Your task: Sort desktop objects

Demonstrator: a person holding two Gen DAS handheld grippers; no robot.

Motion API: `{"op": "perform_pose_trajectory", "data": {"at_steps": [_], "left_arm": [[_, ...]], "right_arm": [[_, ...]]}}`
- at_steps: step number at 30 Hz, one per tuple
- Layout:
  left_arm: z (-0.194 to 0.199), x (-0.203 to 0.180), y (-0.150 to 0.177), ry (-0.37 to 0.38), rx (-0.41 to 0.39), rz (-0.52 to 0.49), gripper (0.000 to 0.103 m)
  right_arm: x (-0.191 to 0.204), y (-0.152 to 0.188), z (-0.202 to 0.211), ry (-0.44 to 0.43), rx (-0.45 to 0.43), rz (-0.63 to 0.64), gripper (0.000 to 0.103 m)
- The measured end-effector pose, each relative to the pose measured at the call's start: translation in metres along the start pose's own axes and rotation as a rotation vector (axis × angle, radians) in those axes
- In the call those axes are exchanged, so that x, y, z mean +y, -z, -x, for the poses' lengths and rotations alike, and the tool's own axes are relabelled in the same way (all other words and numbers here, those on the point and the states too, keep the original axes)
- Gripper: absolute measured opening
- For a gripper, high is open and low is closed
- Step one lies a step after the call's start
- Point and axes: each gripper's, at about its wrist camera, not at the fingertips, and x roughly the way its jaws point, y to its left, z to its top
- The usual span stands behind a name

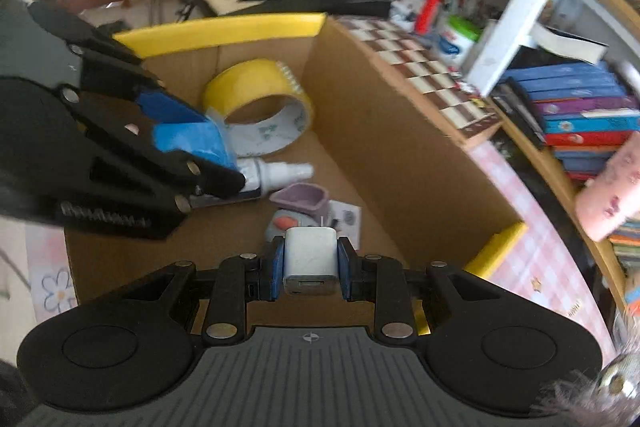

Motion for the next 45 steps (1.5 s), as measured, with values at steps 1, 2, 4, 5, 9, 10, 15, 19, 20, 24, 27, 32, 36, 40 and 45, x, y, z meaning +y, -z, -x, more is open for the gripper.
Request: {"op": "perform_pose_trajectory", "data": {"at_steps": [1, 2, 4, 5, 9, 10, 15, 19, 20, 24, 27, 32, 36, 40, 45], "left_arm": [[0.001, -0.001, 0.0, -0.001, -0.004, -0.01, 0.043], [0.0, -0.002, 0.0, -0.004, 0.004, -0.016, 0.043], [-0.004, -0.002, 0.001, -0.004, 0.017, -0.019, 0.043], [-0.004, -0.002, 0.001, -0.005, 0.019, -0.015, 0.043], [-0.007, -0.003, 0.0, -0.006, 0.021, -0.01, 0.043], [-0.007, -0.004, 0.0, -0.005, 0.021, -0.011, 0.043], [-0.009, -0.006, -0.001, -0.005, 0.022, -0.022, 0.043], [-0.008, -0.007, -0.002, -0.012, 0.021, -0.021, 0.044], [-0.007, -0.008, -0.002, -0.011, 0.019, -0.022, 0.045], [0.002, -0.011, -0.002, -0.003, 0.0, -0.03, 0.049], [0.013, -0.012, -0.001, -0.013, -0.035, -0.023, 0.062], [0.035, -0.01, -0.001, -0.033, -0.098, -0.006, 0.074], [0.052, -0.007, -0.002, -0.044, -0.142, 0.01, 0.077], [0.069, -0.004, -0.001, -0.055, -0.19, 0.036, 0.087], [0.088, 0.001, 0.004, -0.059, -0.23, 0.072, 0.09]], "right_arm": [[0.002, 0.0, -0.003, -0.012, 0.015, 0.024, 0.024], [0.005, -0.001, -0.007, -0.024, 0.03, 0.045, 0.024], [0.005, -0.002, -0.014, -0.056, 0.061, 0.038, 0.024], [0.005, -0.003, -0.016, -0.06, 0.076, 0.045, 0.024], [0.005, -0.003, -0.024, -0.084, 0.121, 0.067, 0.024], [0.005, -0.004, -0.025, -0.087, 0.128, 0.072, 0.024], [0.006, -0.004, -0.025, -0.091, 0.139, 0.078, 0.024], [0.005, -0.004, -0.025, -0.088, 0.139, 0.075, 0.024], [0.005, -0.004, -0.025, -0.084, 0.137, 0.075, 0.024], [0.005, -0.004, -0.02, -0.056, 0.115, 0.075, 0.038], [0.004, -0.003, -0.013, -0.037, 0.098, 0.063, 0.041], [0.004, -0.001, 0.005, 0.003, 0.039, 0.03, 0.05], [0.004, 0.002, 0.026, 0.042, -0.023, -0.014, 0.051], [0.005, 0.007, 0.047, 0.103, -0.082, -0.066, 0.054], [0.005, 0.016, 0.073, 0.187, -0.147, -0.177, 0.056]]}}
